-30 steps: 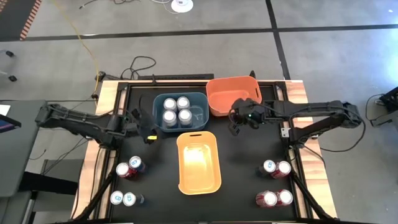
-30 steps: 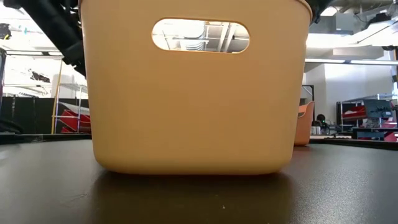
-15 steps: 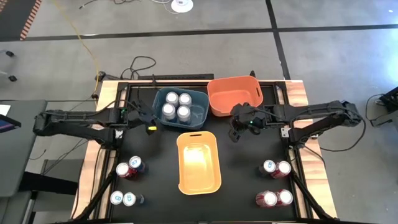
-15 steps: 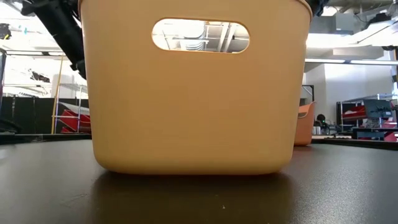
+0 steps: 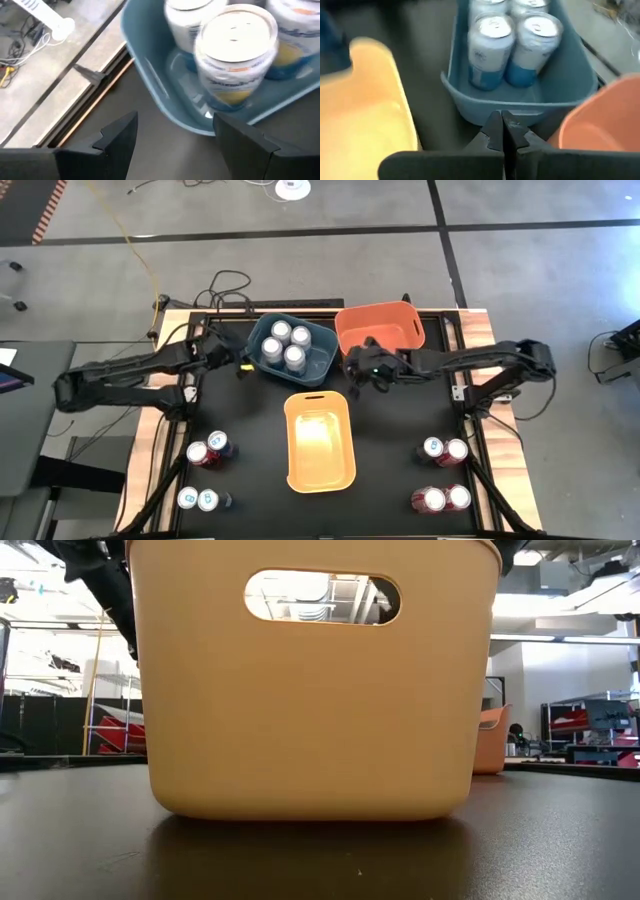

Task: Sort soda cans
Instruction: Adjust the blue bin on the table

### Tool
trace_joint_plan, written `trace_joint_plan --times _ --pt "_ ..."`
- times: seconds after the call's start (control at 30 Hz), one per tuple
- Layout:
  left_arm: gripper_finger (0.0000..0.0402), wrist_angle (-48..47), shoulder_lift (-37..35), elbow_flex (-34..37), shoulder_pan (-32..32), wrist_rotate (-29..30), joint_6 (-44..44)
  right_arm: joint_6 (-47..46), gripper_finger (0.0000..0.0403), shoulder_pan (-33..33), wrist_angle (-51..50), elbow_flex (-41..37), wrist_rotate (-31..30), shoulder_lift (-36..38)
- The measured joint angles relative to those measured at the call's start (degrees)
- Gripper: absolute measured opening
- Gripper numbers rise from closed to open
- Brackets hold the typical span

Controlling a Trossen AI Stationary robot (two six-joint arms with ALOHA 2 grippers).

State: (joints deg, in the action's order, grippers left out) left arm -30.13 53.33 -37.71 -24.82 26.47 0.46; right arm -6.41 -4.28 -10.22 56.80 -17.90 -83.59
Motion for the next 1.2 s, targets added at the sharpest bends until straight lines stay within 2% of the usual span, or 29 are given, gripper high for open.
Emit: trace_joint_plan --times 0.1,0.2,0.33,0.43,0.53,0.63,0.77,0.9,1.2 --pt "0.0253 0.0 -0.9 -0.1 -0.9 -0.5 0.9 10.5 0.0031 -0.3 0.4 0.0 0.2 -1.1" --pt "0.0253 -0.5 -2.4 -0.8 -1.0 -0.5 1.0 21.4 0.0072 -0.3 1.0 0.0 -0.2 -1.7" --pt "0.0253 -1.5 -5.5 -2.3 -0.7 -0.7 0.0 30.0 0.0135 -0.3 3.3 0.0 -3.3 -1.9" --pt "0.0253 -3.1 -8.0 -2.7 -0.6 -1.0 -0.8 34.0 0.0179 -1.2 2.7 0.9 -3.2 -2.0" --pt "0.0253 -3.1 -10.1 -2.9 -0.3 -3.0 -1.7 40.0 0.0203 -2.8 1.9 1.6 -1.5 -3.1" --pt "0.0253 -2.9 -10.9 -2.9 -0.3 -6.0 -2.9 44.9 0.0205 -4.6 1.5 2.7 0.3 -4.8" --pt "0.0253 -3.4 -11.0 -2.9 0.1 -8.2 -4.1 46.7 0.0194 -6.7 -1.6 5.7 2.3 -7.8" --pt "0.0253 -3.7 -11.0 -2.9 0.4 -8.3 -4.5 50.7 0.0181 -7.6 -4.0 8.4 2.8 -11.4" --pt "0.0253 -3.8 -11.0 -2.9 0.4 -8.2 -4.2 53.2 0.0158 -8.7 -10.0 13.5 3.0 -17.1"
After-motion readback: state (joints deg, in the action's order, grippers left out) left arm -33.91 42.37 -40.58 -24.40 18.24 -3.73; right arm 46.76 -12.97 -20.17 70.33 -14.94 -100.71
